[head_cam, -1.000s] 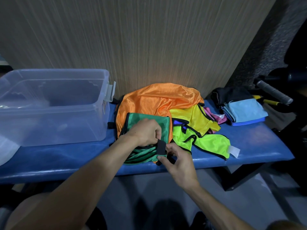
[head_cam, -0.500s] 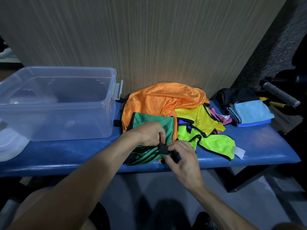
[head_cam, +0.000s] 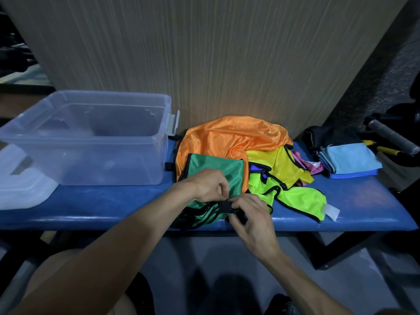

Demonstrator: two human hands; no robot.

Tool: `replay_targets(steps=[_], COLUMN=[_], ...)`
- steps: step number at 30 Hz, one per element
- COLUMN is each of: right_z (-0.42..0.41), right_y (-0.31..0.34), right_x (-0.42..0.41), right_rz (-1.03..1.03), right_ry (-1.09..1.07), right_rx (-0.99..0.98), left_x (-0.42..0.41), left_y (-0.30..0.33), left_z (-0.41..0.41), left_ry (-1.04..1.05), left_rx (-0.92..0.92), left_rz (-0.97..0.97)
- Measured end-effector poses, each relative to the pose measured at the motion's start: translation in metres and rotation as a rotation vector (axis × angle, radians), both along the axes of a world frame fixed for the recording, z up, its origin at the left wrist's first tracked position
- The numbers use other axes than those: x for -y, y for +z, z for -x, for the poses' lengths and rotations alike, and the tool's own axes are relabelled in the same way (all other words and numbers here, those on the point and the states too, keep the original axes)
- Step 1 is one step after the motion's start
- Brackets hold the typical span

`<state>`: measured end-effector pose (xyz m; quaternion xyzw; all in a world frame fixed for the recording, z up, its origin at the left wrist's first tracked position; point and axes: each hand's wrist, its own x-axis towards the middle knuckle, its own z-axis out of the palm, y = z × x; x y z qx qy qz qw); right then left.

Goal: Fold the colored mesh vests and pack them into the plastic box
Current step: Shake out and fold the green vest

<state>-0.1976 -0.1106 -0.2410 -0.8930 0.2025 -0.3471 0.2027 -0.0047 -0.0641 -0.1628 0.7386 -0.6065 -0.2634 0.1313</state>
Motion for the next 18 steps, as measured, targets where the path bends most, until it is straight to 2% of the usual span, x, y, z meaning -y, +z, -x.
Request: replay_targets(steps=[3,8,13,16,18], right_z=[-0.001,-0.005,-0.007,-0.006,-0.006], right_y=[-0.001,-0.002,-0.003,-0.001,0.0], right_x=[0.0,0.002,0.003,0.001,-0.001], right_rz=[-0.033,-0.089,-0.126,-0.154,-0.176], right_ry=[0.013,0.002,0.021,0.019,0.025], right_rx=[0.024,0.015,0.023,0.013,0.019], left_x=[-0.015,-0.084,-0.172,-0.18,-0.17], left_y=[0.007,0.041,0.01,-0.026,-0.043], left_z=[-0.007,-0.017,0.015,0.043,0.052], left_ry=[-0.019,0.111,0.472,0.695,0.83], left_rx=[-0.04,0.068,0.221,0.108,-0.005], left_rz=[0.006,0.302,0.266,0.278,0.393])
